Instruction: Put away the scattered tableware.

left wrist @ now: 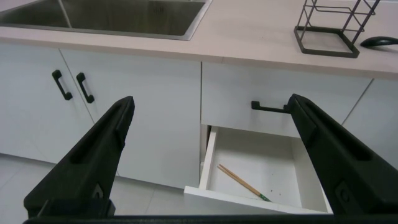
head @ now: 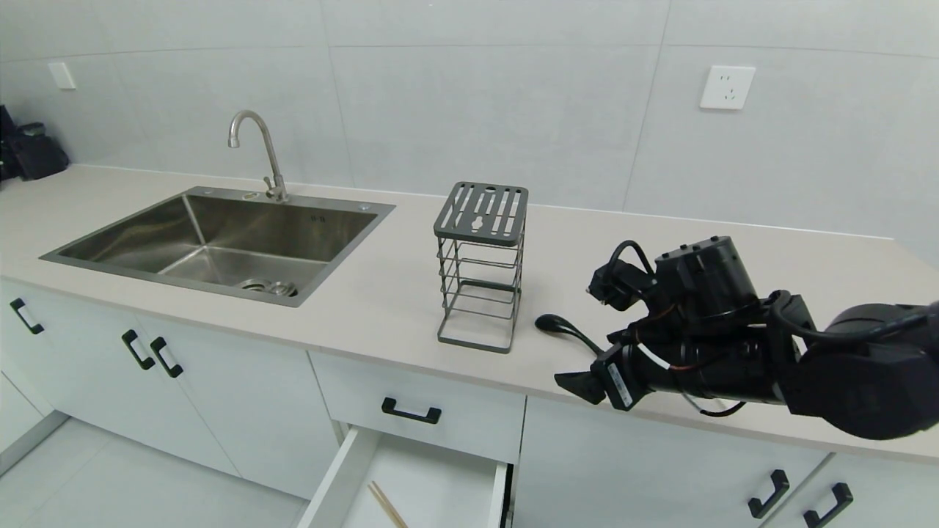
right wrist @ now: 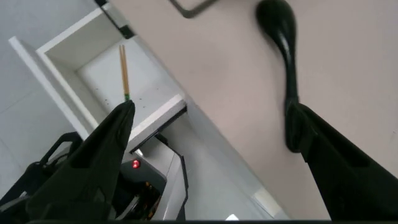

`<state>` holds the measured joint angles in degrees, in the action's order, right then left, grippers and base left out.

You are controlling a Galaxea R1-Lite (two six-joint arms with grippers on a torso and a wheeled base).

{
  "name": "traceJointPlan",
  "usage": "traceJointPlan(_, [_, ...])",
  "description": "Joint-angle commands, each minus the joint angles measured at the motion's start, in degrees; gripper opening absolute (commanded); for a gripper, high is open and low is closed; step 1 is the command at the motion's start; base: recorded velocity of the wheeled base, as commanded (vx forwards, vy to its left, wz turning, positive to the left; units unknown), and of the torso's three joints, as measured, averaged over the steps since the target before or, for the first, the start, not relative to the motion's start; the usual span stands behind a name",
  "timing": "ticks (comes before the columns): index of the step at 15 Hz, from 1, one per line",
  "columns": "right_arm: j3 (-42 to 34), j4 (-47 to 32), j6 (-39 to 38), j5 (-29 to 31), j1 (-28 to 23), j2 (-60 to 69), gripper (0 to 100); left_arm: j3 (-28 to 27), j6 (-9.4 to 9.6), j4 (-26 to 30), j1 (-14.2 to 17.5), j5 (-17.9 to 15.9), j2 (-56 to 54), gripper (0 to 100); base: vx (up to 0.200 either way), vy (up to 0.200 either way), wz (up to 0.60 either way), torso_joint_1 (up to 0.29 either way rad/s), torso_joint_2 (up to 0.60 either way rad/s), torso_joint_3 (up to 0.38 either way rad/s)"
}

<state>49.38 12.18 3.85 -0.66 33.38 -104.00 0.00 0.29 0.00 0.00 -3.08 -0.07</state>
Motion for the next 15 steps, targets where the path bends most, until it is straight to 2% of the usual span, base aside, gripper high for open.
traceJointPlan(1, [1.0,0.5,0.0,0.0,-2.4,-3.1,100,0.0,-0.03,0.0,0.0,0.0,0.1,100,0.0,0.0,0.0,0.0,0.0,0.0])
traceJointPlan(8, [4.8,3.3,-0.1,0.0,-6.8,-8.3,100,0.0,-0.03,0.0,0.0,0.0,0.1,100,0.0,0.0,0.0,0.0,0.0,0.0])
traceJointPlan(15, [11.4,3.3,-0.1,0.1,-6.5,-16.4,100,0.0,-0.03,0.0,0.0,0.0,0.1,100,0.0,0.0,0.0,0.0,0.0,0.0])
